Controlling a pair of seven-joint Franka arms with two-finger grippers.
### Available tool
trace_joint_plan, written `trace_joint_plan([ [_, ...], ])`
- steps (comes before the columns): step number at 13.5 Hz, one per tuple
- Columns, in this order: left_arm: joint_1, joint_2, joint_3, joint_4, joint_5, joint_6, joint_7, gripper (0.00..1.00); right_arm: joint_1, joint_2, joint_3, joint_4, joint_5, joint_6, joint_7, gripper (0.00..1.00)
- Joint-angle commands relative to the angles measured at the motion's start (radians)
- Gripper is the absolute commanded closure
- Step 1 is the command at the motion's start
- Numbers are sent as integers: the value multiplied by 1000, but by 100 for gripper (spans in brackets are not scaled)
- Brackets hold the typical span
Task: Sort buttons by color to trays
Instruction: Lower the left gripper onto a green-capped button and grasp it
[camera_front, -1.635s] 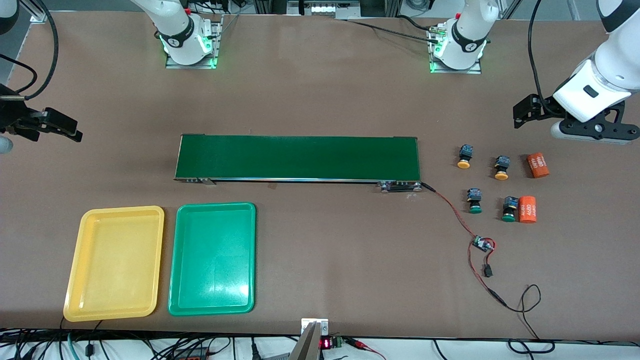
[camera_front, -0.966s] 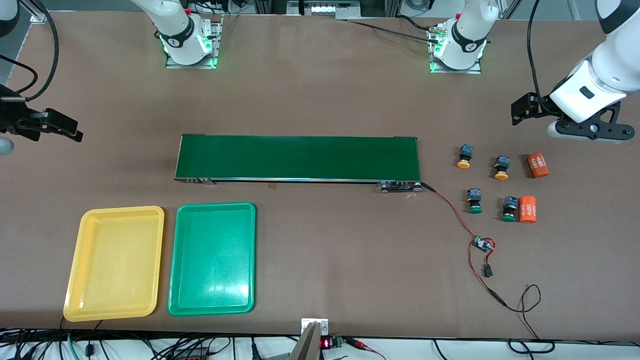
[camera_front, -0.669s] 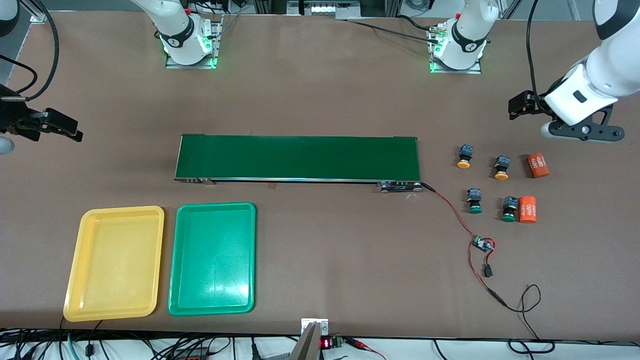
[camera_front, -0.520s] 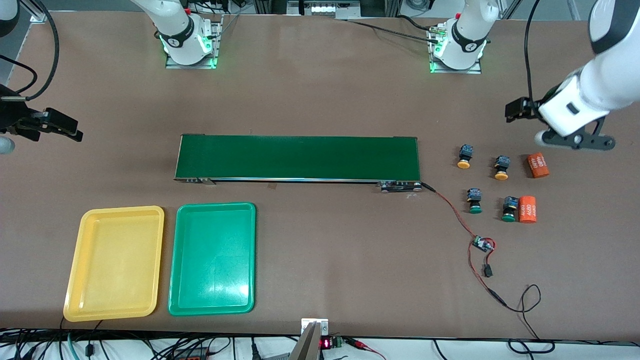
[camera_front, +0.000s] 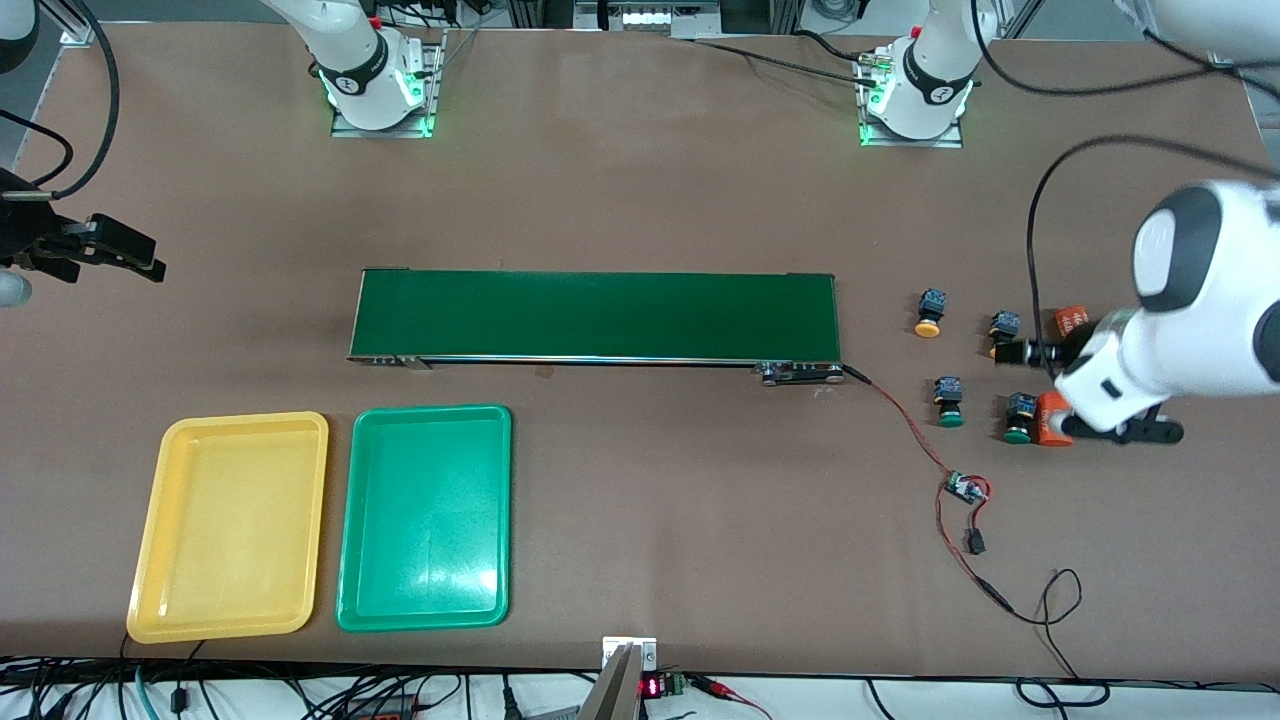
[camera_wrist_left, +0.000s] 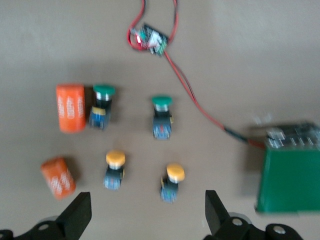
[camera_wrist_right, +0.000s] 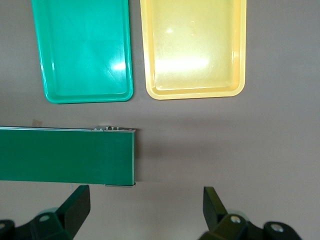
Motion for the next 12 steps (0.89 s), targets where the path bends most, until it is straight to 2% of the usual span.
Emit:
trace_joint_plan([
  [1, -2, 23, -2, -100, 35, 191, -8, 0, 8, -25, -6, -21, -17, -5, -16, 0],
  [6, -2, 49, -2, -360, 42, 618, -18, 0, 5, -20, -6, -22, -17, -5, -13, 0],
  [10, -3, 45, -2, -484, 44, 688, -18, 3, 3, -19, -6, -22, -17, -13, -13, 0],
  [12, -3, 43, -2, -555, 44, 807, -18, 6, 3, -19, -6, -22, -17, -13, -14, 0],
])
